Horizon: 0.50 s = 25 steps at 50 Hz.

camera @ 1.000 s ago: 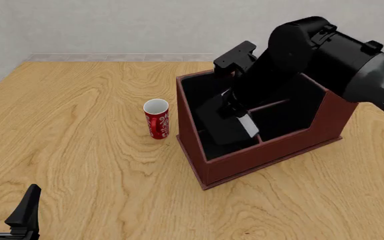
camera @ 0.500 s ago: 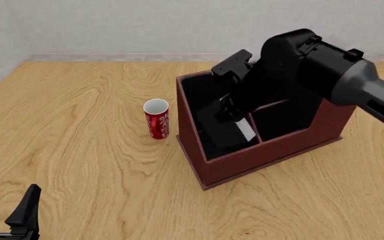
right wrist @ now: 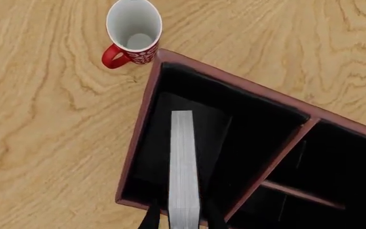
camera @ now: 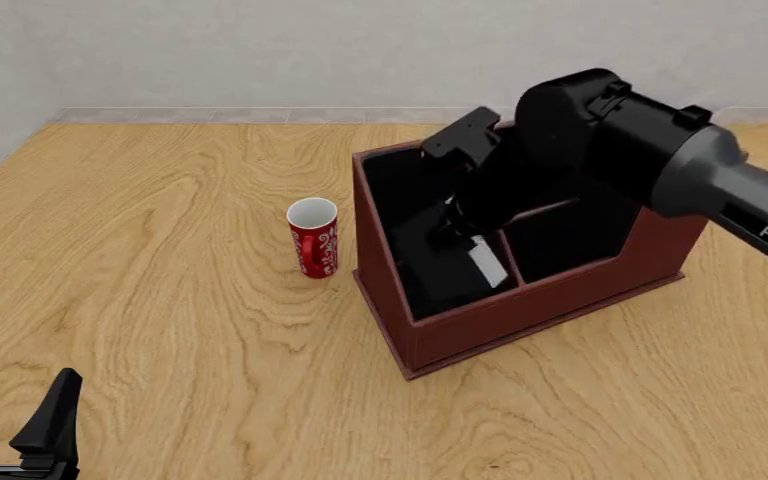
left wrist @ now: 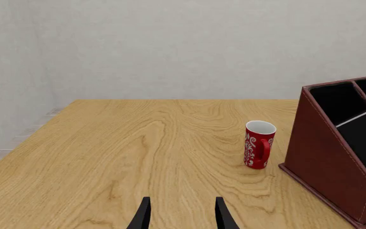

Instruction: Pick up the book and place it in the left compartment of the caddy.

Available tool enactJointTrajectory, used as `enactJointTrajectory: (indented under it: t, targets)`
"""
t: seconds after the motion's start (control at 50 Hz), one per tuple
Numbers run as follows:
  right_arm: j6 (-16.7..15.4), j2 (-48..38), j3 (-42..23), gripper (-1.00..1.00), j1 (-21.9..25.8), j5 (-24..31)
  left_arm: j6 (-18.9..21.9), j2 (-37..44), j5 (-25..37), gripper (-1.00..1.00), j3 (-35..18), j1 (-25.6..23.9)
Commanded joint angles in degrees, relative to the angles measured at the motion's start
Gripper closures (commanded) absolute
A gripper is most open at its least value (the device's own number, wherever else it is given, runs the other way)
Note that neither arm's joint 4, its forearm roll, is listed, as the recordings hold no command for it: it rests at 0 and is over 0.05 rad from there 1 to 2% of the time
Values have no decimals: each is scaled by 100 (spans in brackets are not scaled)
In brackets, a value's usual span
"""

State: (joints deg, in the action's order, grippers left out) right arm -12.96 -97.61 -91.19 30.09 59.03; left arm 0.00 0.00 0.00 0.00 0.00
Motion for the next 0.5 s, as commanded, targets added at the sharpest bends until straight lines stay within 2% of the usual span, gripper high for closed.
enactJointTrajectory:
  t: [0.02,0.44,0.5]
  targets:
    - [67,26,-17,-100,-18,-10,0,0,0,-100,0,0]
    - [10,83,-42,-100,1,69,0,0,0,-100,0,0]
    - [-7,96,-229,-100,-8,207,0,0,0,-100,0,0]
